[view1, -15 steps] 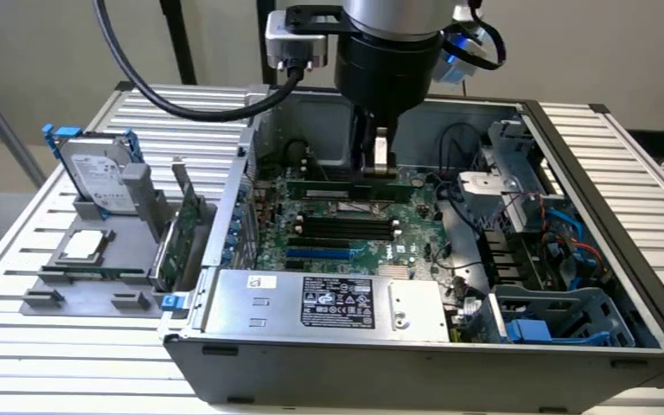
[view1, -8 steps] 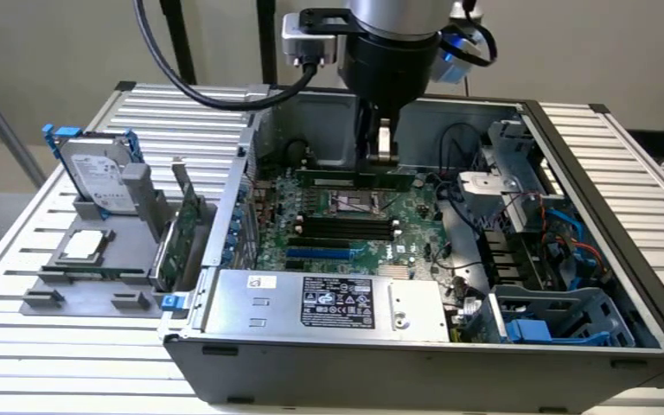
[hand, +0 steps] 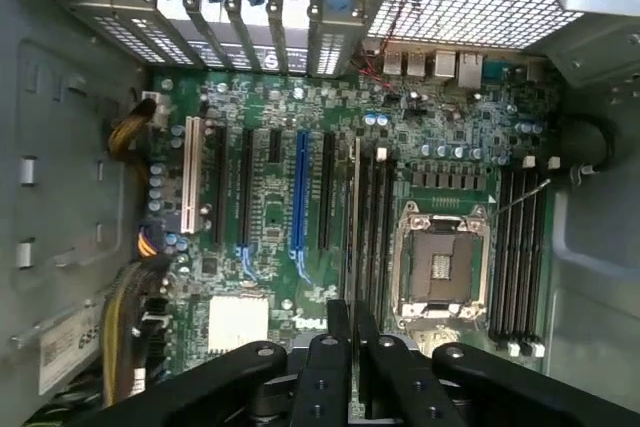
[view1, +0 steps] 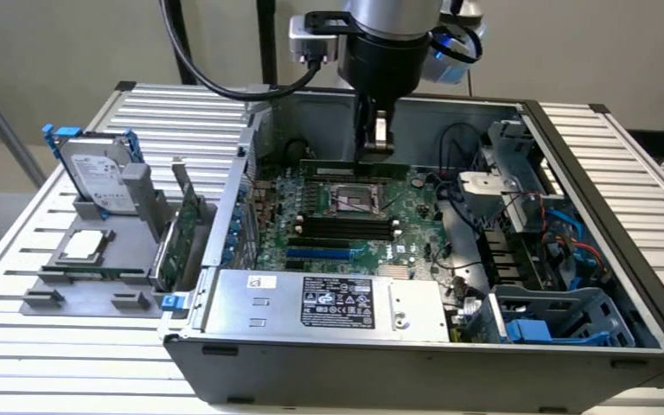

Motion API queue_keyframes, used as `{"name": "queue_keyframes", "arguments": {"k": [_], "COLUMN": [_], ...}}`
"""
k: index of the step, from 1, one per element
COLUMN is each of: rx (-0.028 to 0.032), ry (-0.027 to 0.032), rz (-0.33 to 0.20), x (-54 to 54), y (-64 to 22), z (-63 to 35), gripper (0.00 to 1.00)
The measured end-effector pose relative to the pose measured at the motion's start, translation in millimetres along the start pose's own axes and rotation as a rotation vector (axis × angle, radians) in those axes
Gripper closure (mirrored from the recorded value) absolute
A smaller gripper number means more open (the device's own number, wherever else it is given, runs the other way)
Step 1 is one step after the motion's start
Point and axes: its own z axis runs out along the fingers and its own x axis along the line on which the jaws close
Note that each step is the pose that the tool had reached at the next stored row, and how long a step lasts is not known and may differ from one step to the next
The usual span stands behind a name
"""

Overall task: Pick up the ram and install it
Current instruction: 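Pick up the ram and move it above insertion slot, then insert the ram into the slot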

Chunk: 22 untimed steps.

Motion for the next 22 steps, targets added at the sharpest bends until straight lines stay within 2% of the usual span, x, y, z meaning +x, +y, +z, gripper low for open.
{"name": "queue_keyframes", "arguments": {"k": [7,22], "rx": [0.0005,0.0002], "ry": [-0.0005,-0.0003], "rz": [0.009,0.009], "x": [-10.4,-10.4], "y": [-1.1,-1.2], "z": [12.2,12.1], "gripper": [1.0,1.0]}}
